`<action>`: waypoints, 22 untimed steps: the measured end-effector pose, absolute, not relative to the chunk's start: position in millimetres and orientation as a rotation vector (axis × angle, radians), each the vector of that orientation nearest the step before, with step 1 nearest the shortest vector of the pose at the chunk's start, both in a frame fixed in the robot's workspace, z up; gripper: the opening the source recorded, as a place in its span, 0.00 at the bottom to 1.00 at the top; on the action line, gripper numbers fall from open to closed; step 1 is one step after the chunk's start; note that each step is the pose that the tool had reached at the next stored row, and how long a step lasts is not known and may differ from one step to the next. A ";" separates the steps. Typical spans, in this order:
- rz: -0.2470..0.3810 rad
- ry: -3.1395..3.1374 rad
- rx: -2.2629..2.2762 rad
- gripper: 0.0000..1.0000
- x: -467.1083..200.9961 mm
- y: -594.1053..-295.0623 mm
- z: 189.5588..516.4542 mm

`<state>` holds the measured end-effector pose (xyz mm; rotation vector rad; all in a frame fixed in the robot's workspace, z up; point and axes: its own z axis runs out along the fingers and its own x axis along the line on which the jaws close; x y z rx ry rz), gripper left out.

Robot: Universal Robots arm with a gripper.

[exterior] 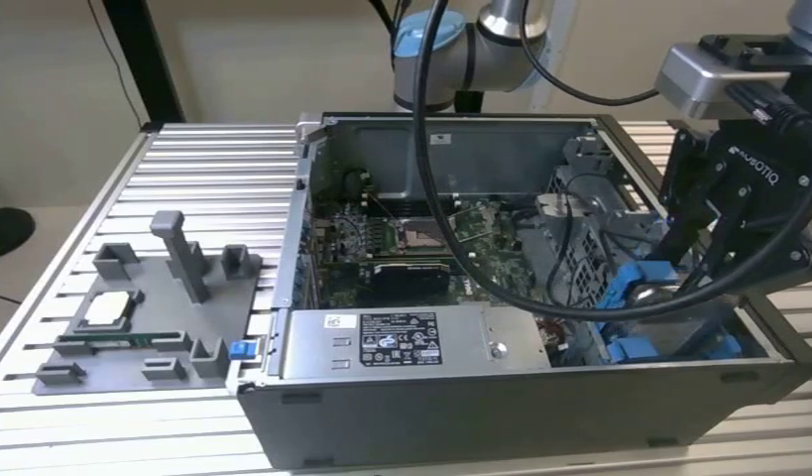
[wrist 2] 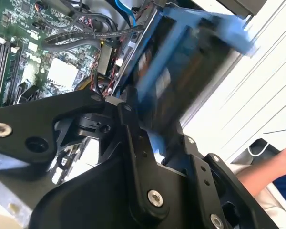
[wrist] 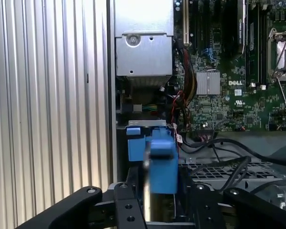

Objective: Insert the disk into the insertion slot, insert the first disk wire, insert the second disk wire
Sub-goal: 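Insert the disk into the insertion slot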

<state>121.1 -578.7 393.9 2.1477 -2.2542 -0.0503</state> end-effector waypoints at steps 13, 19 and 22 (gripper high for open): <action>-0.036 -2.257 2.159 1.00 121.2 -564.8 408.0; 0.039 -2.267 2.218 1.00 121.2 -553.0 405.9; 0.065 -2.259 2.241 1.00 121.1 -545.6 403.3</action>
